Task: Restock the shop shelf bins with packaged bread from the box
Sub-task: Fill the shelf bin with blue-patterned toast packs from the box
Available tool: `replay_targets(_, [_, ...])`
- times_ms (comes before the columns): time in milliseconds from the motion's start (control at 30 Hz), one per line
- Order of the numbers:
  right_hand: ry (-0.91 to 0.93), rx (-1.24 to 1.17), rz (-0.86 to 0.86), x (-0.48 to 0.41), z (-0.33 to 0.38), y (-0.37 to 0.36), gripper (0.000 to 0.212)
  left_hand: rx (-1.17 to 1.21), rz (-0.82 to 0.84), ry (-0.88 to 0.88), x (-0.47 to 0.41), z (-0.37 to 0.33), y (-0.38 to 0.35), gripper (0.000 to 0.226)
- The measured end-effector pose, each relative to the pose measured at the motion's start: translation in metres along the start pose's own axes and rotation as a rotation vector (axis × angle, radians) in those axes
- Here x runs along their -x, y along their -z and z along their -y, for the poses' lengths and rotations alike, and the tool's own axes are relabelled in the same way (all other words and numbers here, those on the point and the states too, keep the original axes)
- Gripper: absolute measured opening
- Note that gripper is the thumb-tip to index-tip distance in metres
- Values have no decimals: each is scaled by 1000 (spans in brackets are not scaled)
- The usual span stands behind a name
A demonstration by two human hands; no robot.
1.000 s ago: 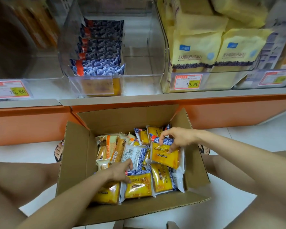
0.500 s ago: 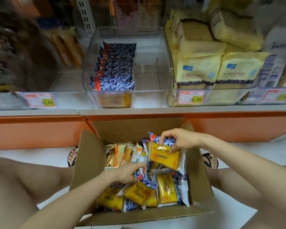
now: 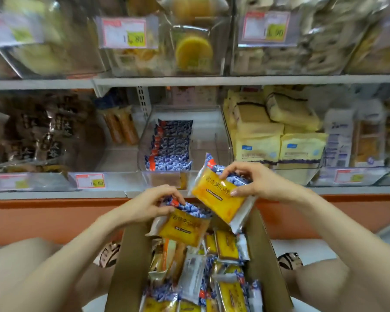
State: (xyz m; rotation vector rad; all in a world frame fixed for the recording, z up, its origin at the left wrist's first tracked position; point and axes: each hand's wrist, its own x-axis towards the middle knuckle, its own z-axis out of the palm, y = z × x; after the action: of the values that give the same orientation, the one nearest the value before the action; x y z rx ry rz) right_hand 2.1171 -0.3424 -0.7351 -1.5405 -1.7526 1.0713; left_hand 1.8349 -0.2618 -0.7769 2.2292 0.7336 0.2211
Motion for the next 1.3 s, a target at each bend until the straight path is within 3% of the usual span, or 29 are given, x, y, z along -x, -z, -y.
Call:
replay_targets(167, [62,-17,-261,-28,37,18,34,4,-257,-77,-13,-14,62,33])
replay_targets(367, [19,232,-437,-84,63,41,35,44,-454,-67,-42,-1,101,29])
replay_targets(633, [-151,563,-299,-187,41,57,33,7,-651,10,-95,27,111,20])
replay_targets(900, [-141,919,-121,-259,14,66,36,-51,-585,56,-109,42,120,25])
replay_targets(1067, [-88,914,32,-291,-1,66,31,-78,-585,46,-112,47,121,23])
replay_targets(1300, [-43,1110,-33,-298,-26,68,43,-99,-567,53,-119,48,124,21])
